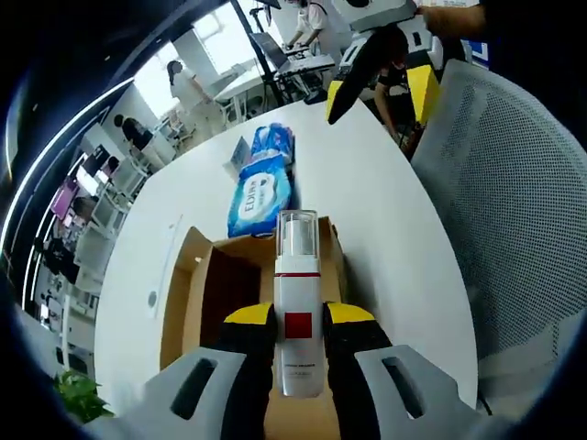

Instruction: Operate the shoe box by opening the lid, removing the specified soft item, and placing it in the target area until the item is outside and the box remains undamaged.

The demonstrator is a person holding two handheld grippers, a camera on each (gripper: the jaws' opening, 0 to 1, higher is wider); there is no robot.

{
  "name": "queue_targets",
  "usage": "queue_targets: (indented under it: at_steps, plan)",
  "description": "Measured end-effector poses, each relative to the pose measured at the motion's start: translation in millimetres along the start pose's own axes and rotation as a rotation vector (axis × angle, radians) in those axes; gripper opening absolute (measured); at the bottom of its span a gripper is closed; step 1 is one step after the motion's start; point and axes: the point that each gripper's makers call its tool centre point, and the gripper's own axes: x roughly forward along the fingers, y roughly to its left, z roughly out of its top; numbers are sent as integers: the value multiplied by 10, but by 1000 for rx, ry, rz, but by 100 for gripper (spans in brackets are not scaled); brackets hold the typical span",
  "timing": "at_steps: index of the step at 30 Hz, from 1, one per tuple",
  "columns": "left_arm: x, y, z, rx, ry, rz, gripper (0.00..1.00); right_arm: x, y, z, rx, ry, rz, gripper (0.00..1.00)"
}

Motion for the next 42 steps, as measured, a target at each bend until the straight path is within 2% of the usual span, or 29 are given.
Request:
queue_targets:
  at_steps: [10,26,34,42]
  plan:
    - [46,-165,283,7,-97,-8,19,90,-5,69,98,-43,-2,41]
    - [47,-342,609,71,-214,-1,19,170,58,100,232,-73,60,36]
    - [46,-382,677,118,-240,21,19,173,78,59,329,-73,98,30]
    - [13,-439,715,166,-258,11,19,182,116,58,414,-86,131,28]
